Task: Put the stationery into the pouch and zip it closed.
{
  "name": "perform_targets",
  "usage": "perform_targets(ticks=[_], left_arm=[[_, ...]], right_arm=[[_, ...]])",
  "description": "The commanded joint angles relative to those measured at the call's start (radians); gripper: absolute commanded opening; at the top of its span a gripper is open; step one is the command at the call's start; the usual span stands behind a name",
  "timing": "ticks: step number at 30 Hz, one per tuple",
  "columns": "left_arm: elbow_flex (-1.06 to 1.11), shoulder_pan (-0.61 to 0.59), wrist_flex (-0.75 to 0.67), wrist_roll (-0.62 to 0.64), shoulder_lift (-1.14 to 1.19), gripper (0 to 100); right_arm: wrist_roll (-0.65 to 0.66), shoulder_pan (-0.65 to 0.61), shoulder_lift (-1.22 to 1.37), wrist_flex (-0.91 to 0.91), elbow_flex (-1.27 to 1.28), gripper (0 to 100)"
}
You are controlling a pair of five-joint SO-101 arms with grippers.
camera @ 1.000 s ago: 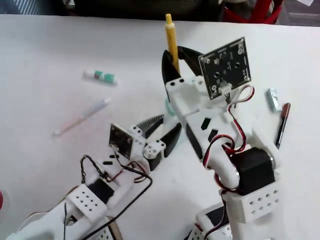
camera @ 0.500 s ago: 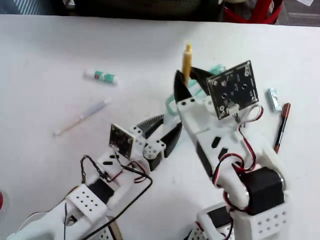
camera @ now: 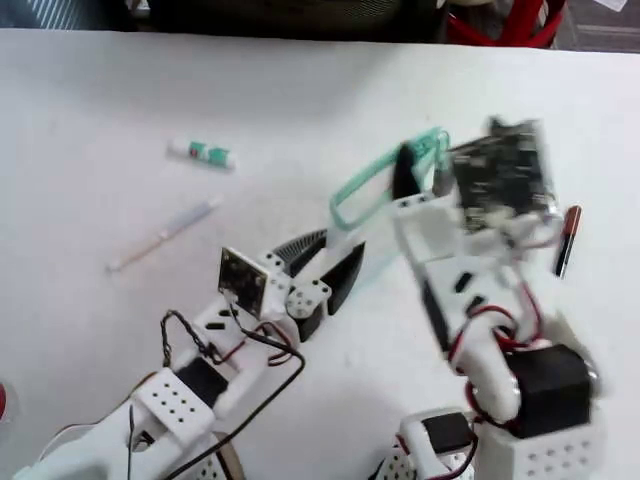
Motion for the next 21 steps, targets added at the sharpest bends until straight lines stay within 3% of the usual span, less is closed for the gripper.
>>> perform_targets(ticks=[1,6,12,16,21], left_arm=[[-0.005,-0.005,0.018,0.018,0.015,15],[-0.003,-0.005,0.018,0.018,0.015,15],[-0.002,-0.005,0.018,0.018,0.015,15],[-0.002,-0.005,0.018,0.018,0.015,15],[0.000,-0.004,0.018,0.018,0.018,15]], right_arm=[[0.012,0.153,0.068,0.008,-0.077,30.1],[0.021,0.343,0.206,0.048,-0.084,30.1],[0.060,0.667,0.392,0.025,-0.084,30.1],[0.216,0.753,0.572,0.012,-0.081,30.0],[0.304,0.826,0.799,-0.019,-0.086,22.9]])
